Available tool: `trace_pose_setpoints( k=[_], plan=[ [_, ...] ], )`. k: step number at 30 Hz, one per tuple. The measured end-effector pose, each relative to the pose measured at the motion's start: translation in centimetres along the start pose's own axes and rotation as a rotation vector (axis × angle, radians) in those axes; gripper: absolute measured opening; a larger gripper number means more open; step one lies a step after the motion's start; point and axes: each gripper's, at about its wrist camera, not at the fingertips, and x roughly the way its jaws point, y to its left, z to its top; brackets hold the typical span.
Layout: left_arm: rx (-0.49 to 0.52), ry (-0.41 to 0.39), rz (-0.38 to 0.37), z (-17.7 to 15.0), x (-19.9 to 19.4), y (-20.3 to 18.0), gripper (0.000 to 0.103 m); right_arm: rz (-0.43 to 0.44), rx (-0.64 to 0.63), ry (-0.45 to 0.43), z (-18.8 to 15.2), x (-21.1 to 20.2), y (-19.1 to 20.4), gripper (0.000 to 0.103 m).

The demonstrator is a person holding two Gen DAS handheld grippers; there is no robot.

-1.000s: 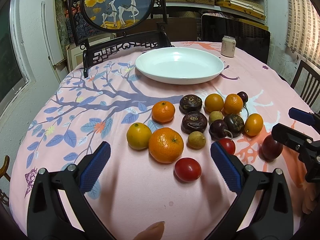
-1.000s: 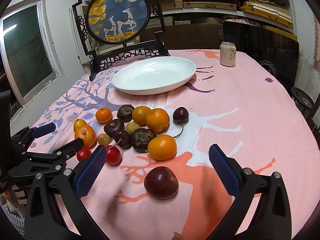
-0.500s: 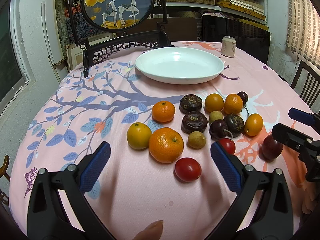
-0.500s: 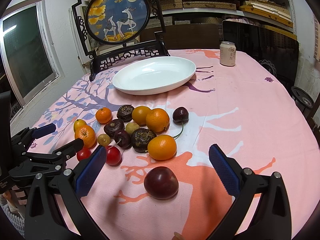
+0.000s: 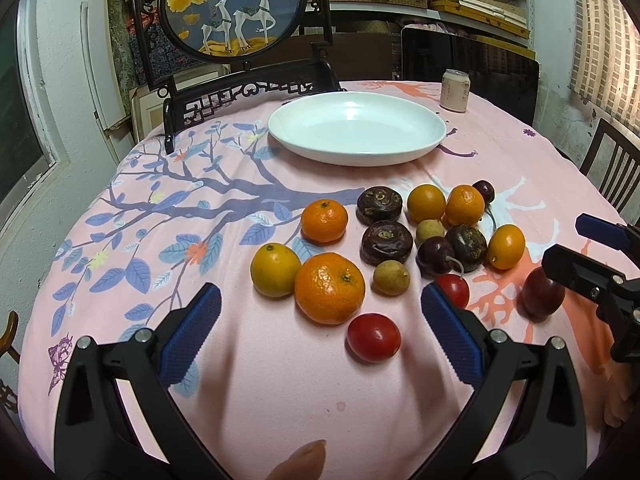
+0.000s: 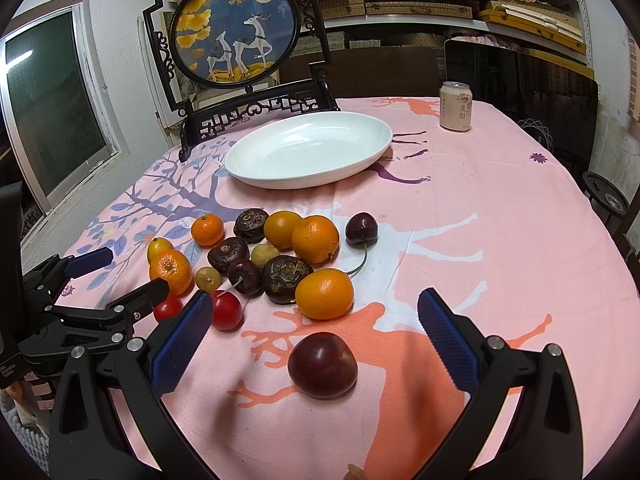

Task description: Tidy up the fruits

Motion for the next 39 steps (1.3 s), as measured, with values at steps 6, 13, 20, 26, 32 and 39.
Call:
trace_pose_setpoints(
  k=[6,13,20,26,32,39],
  plan=[
    [0.001,0.004,-0.005,-0.1,0.1,0.1,0.101,0.003,-0.001,0.002,0.0,0.1,0.2,0.102],
    [0.005,0.014,-0.009,-0.1,0.1,0.0,0.101,0.003,-0.002,0.004,-0.1,0.1,0.2,0.102],
    [0.056,0.111,-0.059,-0.6,1.2,-0.3,0.101,0.041,-0.029,0.112,-1.2,0.9,0.1,0.102],
    [0.092,0.208,-0.071,-1.2,2.8,-0.2,0.101,0.012,-0.11,0.258,-3.7,1.6,-0.1,0.102],
    [0.08,0.238,-0.162,-1.7,3.8,1.1,0.101,0.003,-0.135,0.311,-4.3,2.2,-0.8,0.102],
    [0.092,0.232,-0.147,-1.9,3.4,0.7,0.101,0.0,-0.22,0.337,-4.6,2.3,-0.5,0.102]
  ],
)
